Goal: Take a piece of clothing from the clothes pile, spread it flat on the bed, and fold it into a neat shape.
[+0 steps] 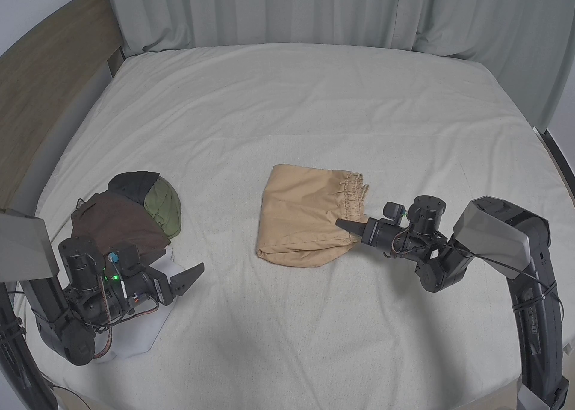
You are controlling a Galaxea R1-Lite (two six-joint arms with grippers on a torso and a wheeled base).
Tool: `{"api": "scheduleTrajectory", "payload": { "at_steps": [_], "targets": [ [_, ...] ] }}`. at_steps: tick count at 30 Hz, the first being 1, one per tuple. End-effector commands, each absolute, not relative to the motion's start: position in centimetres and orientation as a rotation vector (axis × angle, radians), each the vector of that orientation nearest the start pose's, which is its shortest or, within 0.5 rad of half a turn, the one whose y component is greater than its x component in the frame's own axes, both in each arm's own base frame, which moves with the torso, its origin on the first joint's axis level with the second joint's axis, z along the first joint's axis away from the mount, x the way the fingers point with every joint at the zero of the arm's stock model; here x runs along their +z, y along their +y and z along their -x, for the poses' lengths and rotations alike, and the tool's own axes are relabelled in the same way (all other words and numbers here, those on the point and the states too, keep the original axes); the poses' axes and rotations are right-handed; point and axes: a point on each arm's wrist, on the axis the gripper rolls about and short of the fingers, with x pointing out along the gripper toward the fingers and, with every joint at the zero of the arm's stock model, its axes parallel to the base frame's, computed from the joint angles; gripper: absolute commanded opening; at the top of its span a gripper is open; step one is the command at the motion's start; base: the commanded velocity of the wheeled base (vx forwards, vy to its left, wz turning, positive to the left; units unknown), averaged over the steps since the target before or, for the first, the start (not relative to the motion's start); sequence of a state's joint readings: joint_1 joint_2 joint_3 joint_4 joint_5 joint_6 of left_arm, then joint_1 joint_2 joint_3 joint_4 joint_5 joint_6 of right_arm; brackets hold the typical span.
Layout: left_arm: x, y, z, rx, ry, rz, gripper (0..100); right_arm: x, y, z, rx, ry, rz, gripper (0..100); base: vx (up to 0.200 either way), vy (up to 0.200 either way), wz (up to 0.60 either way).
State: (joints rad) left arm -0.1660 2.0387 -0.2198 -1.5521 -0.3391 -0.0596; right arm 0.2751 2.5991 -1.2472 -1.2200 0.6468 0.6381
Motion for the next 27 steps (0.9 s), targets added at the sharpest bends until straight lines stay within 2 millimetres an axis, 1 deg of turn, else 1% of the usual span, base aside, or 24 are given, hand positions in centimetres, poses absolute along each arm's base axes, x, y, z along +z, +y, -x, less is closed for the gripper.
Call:
{"api": "scheduleTrajectory", "payload": {
  "at_steps": [1, 4, 9, 10, 13, 18, 19, 21, 22, 27],
  "targets": [
    [5.3, -5.1, -25.8, -0.494, 0.284, 0.082, 100, -1.9, 13.9, -44.2, 0.842, 0.443, -0.616, 0, 0.000, 0.000, 0.00],
    [5.4, -5.1, -25.9, -0.497, 0.281, 0.083, 100, -2.2, 13.8, -43.8, 0.836, 0.466, -0.613, 0, 0.000, 0.000, 0.00],
    [5.4, -5.1, -25.9, -0.506, 0.277, 0.084, 100, -2.0, 13.7, -43.8, 0.834, 0.462, -0.613, 0, 0.000, 0.000, 0.00],
    [5.4, -5.1, -25.9, -0.506, 0.277, 0.084, 100, -2.0, 13.7, -43.8, 0.834, 0.462, -0.613, 100, 0.000, 0.000, 0.00],
    [5.5, -5.1, -25.9, -0.506, 0.277, 0.084, 100, -2.0, 13.7, -43.8, 0.835, 0.452, -0.611, 100, 0.000, 0.000, 0.00],
    [5.5, -5.1, -25.9, -0.505, 0.274, 0.084, 100, -1.7, 13.2, -43.2, 0.825, 0.463, -0.613, 100, 0.000, 0.000, 0.00],
    [5.6, -5.1, -25.9, -0.505, 0.270, 0.084, 100, -1.0, 12.4, -43.0, 0.809, 0.458, -0.614, 100, 0.000, 0.000, 0.00],
    [5.7, -5.0, -25.9, -0.503, 0.267, 0.084, 100, -0.7, 12.1, -42.9, 0.805, 0.452, -0.608, 100, 0.000, 0.000, 0.00],
    [6.0, -5.1, -25.8, -0.507, 0.254, 0.082, 100, 0.2, 11.2, -42.6, 0.794, 0.433, -0.594, 100, 0.000, 0.000, 0.00],
    [6.6, -5.0, -25.7, -0.508, 0.234, 0.083, 100, 3.4, 9.6, -41.5, 0.775, 0.392, -0.580, 100, 0.000, 0.000, 0.00]
  ]
}}
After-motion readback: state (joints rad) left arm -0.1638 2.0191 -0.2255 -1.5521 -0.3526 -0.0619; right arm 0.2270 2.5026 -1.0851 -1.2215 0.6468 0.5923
